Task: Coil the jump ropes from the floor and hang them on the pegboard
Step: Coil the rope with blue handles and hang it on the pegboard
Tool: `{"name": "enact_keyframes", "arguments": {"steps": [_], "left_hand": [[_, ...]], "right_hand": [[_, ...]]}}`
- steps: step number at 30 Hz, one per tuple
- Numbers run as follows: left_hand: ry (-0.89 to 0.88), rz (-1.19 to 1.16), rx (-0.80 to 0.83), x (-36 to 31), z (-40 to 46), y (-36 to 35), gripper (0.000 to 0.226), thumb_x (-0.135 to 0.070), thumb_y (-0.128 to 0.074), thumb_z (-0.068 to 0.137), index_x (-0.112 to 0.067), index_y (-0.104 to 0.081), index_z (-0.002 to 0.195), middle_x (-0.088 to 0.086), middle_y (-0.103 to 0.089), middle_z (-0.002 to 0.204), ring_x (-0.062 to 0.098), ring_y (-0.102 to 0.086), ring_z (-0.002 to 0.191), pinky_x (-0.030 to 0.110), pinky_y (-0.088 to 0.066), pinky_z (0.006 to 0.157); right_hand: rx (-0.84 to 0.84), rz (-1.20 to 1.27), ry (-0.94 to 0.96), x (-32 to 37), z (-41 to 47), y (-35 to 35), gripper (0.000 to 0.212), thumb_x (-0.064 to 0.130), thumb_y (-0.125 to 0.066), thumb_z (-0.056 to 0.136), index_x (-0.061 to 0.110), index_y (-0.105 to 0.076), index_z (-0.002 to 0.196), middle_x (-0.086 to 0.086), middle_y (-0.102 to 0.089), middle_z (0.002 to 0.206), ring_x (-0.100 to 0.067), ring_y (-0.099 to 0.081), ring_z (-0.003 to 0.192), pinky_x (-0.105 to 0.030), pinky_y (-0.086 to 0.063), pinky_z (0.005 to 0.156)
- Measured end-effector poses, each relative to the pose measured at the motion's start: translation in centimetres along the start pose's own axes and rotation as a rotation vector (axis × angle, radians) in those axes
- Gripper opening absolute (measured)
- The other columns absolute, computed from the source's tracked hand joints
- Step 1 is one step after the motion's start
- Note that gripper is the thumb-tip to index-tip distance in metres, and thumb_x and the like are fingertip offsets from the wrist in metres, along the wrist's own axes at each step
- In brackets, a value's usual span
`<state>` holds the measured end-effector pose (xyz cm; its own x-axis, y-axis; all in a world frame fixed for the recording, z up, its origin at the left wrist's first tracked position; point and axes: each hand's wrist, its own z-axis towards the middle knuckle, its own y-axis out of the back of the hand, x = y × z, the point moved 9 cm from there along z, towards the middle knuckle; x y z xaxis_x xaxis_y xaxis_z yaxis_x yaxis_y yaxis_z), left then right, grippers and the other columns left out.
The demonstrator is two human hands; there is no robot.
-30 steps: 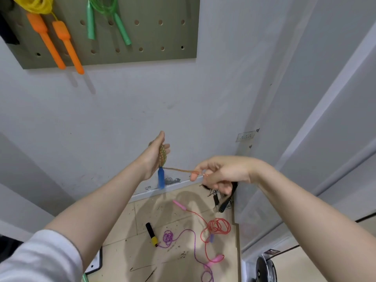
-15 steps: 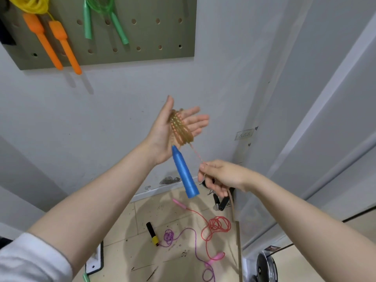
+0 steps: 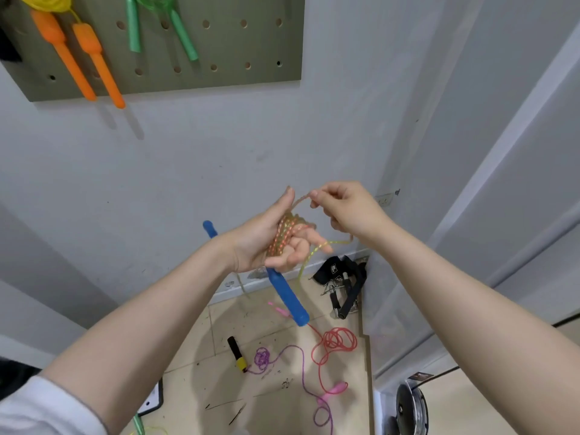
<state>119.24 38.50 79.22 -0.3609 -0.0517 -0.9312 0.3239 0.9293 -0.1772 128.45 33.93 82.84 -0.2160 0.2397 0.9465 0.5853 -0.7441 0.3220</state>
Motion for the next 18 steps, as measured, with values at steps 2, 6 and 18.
{"name": "enact_keyframes", "arguments": {"steps": [2,6,18], "left_hand": [[-0.116,0.071,-0.11,-1.3,-0.2,1.4,0.072,-0.064,-0.034,0.082,-0.002,-0.066,0.098,-0.001,-0.052,0.046,0.004,-0.026,0.026,0.02,-0.023,0.04],[-0.246,-0.042,-0.017,-1.9,-0.8,1.1,0.031,-0.033,-0.056,0.086,-0.005,-0.07,0.08,-0.007,-0.043,0.04,0.002,-0.028,0.026,0.021,-0.021,0.04],[-0.16,0.172,-0.909,0.8,-0.5,9.7,0.024,-0.026,-0.05,0.095,-0.006,-0.059,0.106,0.005,-0.066,0.092,0.008,-0.062,0.074,0.024,-0.049,0.078]], "right_hand": [[-0.012,-0.158,-0.02,-1.3,0.2,-0.3,0.033,0.029,-0.056,0.092,0.018,-0.056,0.061,0.006,-0.041,0.045,-0.003,-0.03,0.029,-0.016,-0.027,0.038],[0.022,-0.259,0.023,-1.4,0.0,-1.3,0.038,0.033,-0.054,0.092,0.022,-0.054,0.056,0.003,-0.039,0.05,-0.003,-0.033,0.032,-0.014,-0.025,0.041],[0.822,-0.139,-0.21,-1.5,-6.8,-6.7,0.008,0.011,-0.046,0.096,0.014,-0.054,0.098,0.007,-0.047,0.046,-0.006,-0.044,0.03,-0.016,-0.032,0.031]]}}
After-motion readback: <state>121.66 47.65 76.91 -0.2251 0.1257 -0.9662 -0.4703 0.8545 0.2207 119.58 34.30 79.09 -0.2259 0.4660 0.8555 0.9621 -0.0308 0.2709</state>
